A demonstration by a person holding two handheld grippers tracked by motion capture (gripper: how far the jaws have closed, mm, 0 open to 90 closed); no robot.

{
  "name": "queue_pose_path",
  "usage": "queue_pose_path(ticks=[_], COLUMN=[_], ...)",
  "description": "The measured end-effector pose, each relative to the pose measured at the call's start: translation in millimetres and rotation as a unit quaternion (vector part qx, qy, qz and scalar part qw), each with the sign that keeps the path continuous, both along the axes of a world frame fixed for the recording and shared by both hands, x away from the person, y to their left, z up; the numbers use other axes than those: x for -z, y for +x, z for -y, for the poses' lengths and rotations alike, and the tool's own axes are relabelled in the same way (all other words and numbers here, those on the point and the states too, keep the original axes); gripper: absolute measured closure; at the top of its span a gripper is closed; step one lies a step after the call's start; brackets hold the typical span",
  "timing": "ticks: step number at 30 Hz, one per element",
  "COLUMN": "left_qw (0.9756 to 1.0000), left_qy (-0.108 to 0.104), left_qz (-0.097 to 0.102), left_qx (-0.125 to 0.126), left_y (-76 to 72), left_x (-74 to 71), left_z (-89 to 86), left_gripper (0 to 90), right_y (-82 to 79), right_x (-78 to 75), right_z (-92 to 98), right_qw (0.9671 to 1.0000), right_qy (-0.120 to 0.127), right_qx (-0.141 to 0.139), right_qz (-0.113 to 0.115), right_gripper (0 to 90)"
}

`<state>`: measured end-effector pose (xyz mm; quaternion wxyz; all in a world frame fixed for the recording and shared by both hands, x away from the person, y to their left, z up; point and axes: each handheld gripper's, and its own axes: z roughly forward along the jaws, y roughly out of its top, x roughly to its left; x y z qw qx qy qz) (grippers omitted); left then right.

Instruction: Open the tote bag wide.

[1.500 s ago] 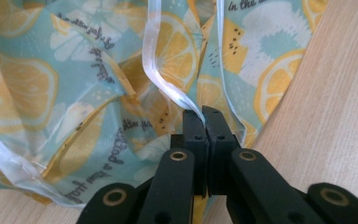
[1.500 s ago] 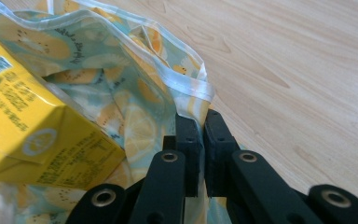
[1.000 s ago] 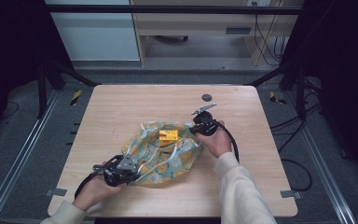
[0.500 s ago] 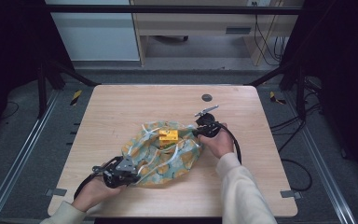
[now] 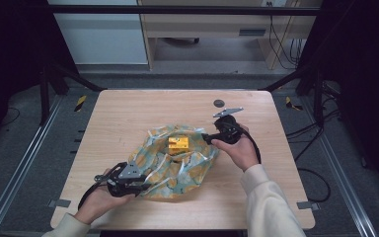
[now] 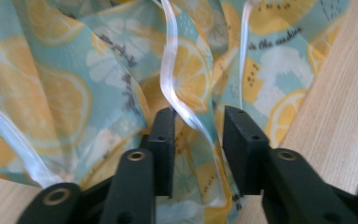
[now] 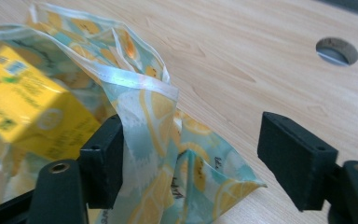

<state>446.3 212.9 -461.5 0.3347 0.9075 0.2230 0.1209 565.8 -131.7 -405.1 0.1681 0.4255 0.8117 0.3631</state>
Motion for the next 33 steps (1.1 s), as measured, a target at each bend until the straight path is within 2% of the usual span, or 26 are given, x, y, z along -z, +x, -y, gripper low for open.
queue_pose_path(ticks=[4, 6, 9, 10, 14, 20, 26, 30, 33], left_qw=[0.9997, 0.9996, 0.9995, 0.9994, 0.9985, 0.9967, 0.9952, 0.9946, 0.9941], left_qy=[-0.017, -0.023, -0.024, -0.024, -0.035, -0.036, -0.023, -0.016, -0.013], left_qz=[0.009, 0.011, 0.017, 0.021, 0.034, 0.056, 0.069, 0.074, 0.074], left_qx=[-0.011, -0.013, -0.014, -0.015, -0.025, -0.045, -0.066, -0.071, -0.078], left_y=[0.9, 1.7, 1.3, 0.9, 1.9, 10.9, 34.7, 53.4, 68.7], left_x=[-7.2, -9.1, -12.3, -14.2, -24.6, -41.0, -51.8, -54.7, -52.9], left_z=[-1.2, -1.0, 1.0, 1.1, -2.6, -10.3, -8.8, -1.6, 3.9], left_gripper=[56.0, 54.3, 52.1, 51.6, 49.6, 46.2, 44.8, 43.6, 43.0], right_y=[-9.4, -11.4, -7.3, -5.7, -8.7, -44.5, -89.5, -108.6, -114.8], right_x=[-16.3, -21.0, -21.0, -20.3, -22.7, -30.9, -30.1, -22.2, -9.9], right_z=[-3.2, -4.6, -6.5, -7.3, -9.5, -9.6, -9.2, -12.1, -18.3], right_qw=[0.9998, 0.9997, 0.9997, 0.9998, 0.9998, 0.9990, 0.9978, 0.9970, 0.9971], right_qy=[0.004, -0.003, -0.016, -0.016, -0.012, -0.011, 0.004, 0.009, 0.006], right_qx=[-0.012, -0.014, -0.009, -0.006, -0.008, -0.033, -0.055, -0.066, -0.069], right_qz=[0.017, 0.021, 0.015, 0.009, 0.016, 0.029, 0.037, 0.038, 0.032], right_gripper=[22.8, 20.0, 18.7, 18.4, 18.7, 16.2, 15.0, 15.3, 14.5])
